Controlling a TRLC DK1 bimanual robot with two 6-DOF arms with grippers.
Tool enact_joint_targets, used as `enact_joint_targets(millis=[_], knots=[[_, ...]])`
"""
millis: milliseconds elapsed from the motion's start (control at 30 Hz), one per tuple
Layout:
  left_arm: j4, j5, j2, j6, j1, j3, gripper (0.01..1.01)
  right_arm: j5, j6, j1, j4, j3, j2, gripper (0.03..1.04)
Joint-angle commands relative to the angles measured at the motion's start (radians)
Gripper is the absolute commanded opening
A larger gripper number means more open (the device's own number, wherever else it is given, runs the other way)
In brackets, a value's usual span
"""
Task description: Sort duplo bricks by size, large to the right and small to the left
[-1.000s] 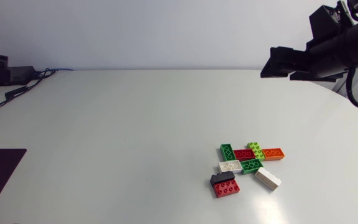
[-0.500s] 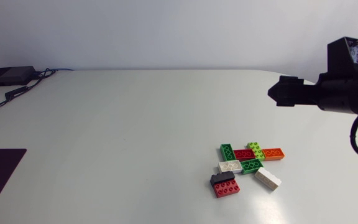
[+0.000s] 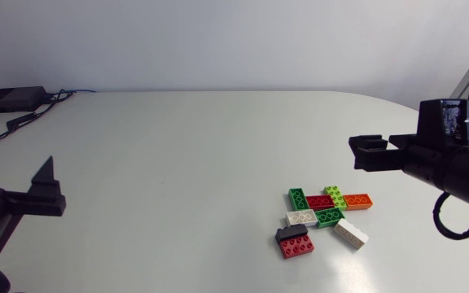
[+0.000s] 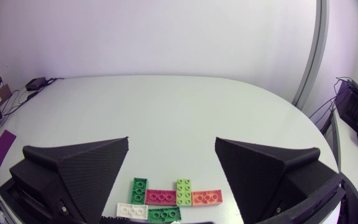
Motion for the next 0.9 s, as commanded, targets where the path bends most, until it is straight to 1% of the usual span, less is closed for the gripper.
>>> enact_joint_targets(millis=[0,67,200,300,400,467,533,600,633,700,867], knots=[[0.018,0.018,-0.006,-0.034,-0.023,-0.067,0.98,0.01,-0.027,-0.009,0.039,-0.048,-0.003,1.0],[0.018,0.036,-0.006,-0.047,-0.038,-0.104,0.98,0.01,-0.033,-0.009,0.07,-0.075,-0.003,1.0],[-0.006,0.073,-0.006,-0.068,-0.064,-0.138,0.98,0.01,-0.034,-0.009,0.095,-0.103,-0.003,1.0],[-0.054,0.157,-0.007,-0.073,-0.069,-0.149,0.98,0.01,-0.039,-0.009,0.116,-0.121,-0.003,1.0],[-0.06,0.225,-0.006,-0.079,-0.063,-0.153,0.98,0.01,-0.048,-0.009,0.148,-0.148,-0.002,1.0],[-0.046,0.231,-0.006,-0.09,-0.067,-0.167,0.98,0.01,-0.051,-0.007,0.158,-0.158,-0.002,1.0],[-0.002,0.229,-0.007,-0.091,-0.066,-0.187,0.98,0.008,-0.051,-0.007,0.159,-0.164,-0.002,1.0],[-0.006,0.231,-0.012,-0.094,-0.074,-0.204,0.98,0.008,-0.05,-0.006,0.159,-0.167,-0.003,1.0],[-0.008,0.231,-0.015,-0.114,-0.09,-0.218,0.98,0.008,-0.047,-0.004,0.161,-0.167,-0.003,1.0],[-0.006,0.229,-0.027,-0.12,-0.115,-0.241,0.982,0.008,-0.042,0.006,0.167,-0.167,-0.003,1.0],[-0.032,0.229,-0.035,-0.119,-0.109,-0.238,0.984,0.01,-0.036,0.014,0.17,-0.172,-0.005,1.0]])
